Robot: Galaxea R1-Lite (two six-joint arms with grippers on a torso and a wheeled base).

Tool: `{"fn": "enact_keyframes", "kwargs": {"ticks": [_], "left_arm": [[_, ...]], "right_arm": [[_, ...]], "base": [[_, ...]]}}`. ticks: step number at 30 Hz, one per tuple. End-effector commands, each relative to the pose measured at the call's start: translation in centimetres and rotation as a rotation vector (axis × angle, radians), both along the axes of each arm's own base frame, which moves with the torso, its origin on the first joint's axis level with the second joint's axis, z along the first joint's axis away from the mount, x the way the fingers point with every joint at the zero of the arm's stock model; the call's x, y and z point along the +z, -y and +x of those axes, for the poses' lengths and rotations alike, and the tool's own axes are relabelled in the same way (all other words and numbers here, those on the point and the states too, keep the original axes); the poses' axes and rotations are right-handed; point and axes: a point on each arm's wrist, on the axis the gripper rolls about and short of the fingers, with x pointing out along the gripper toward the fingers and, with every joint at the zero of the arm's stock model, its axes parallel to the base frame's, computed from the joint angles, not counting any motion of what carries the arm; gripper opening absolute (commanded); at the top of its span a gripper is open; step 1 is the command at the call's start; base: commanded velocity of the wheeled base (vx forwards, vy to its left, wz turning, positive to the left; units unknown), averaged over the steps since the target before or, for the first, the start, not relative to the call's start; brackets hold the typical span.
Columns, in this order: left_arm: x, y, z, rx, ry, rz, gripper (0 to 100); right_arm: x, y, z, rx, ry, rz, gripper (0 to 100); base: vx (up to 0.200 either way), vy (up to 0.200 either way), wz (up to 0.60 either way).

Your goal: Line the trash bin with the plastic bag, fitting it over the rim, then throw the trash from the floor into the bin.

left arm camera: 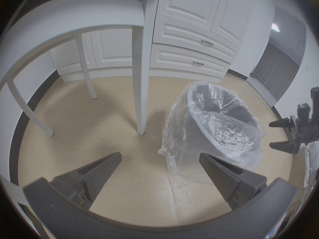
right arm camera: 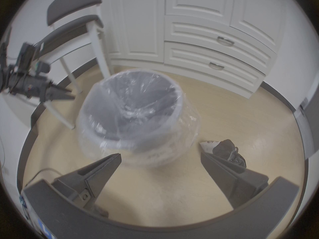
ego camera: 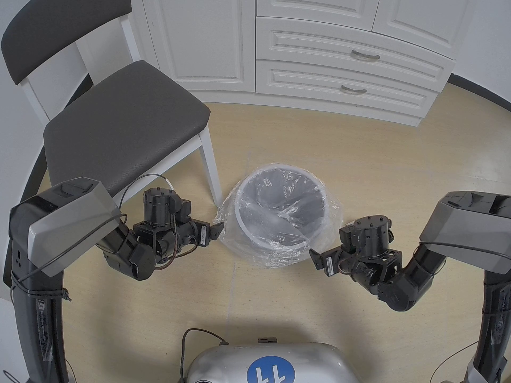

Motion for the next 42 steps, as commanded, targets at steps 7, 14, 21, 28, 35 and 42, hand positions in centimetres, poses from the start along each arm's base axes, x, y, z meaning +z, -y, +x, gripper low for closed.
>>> {"fn": "enact_keyframes", "kwargs": {"ticks": [7, 14, 21, 28, 35, 42], "left_arm": [[2.1, 1.2, -0.5, -0.026, 0.092, -0.040, 100], [2.4, 1.3, -0.5, -0.024, 0.118, -0.050, 100], [2.6, 1.2, -0.4, -0.021, 0.123, -0.051, 100], [2.6, 1.2, -0.5, -0.020, 0.121, -0.050, 100], [2.5, 1.2, -0.6, -0.022, 0.119, -0.047, 100], [2.5, 1.4, -0.7, -0.027, 0.117, -0.047, 100]], "right_arm": [[2.6, 0.0, -1.1, 0.057, 0.105, 0.033, 100], [0.3, -4.5, 1.6, -0.038, 0.189, 0.133, 100], [-2.2, -5.6, 2.1, -0.077, 0.164, 0.093, 100], [-0.5, -4.0, -0.3, -0.049, 0.111, 0.053, 100], [-0.9, -2.1, -3.4, 0.089, 0.018, -0.045, 100], [-1.8, -1.8, -3.9, 0.141, 0.002, -0.105, 100]], "base": [[0.000, 0.000, 0.00], [0.000, 0.000, 0.00], [0.000, 0.000, 0.00], [0.000, 0.000, 0.00], [0.000, 0.000, 0.00], [0.000, 0.000, 0.00]]}}
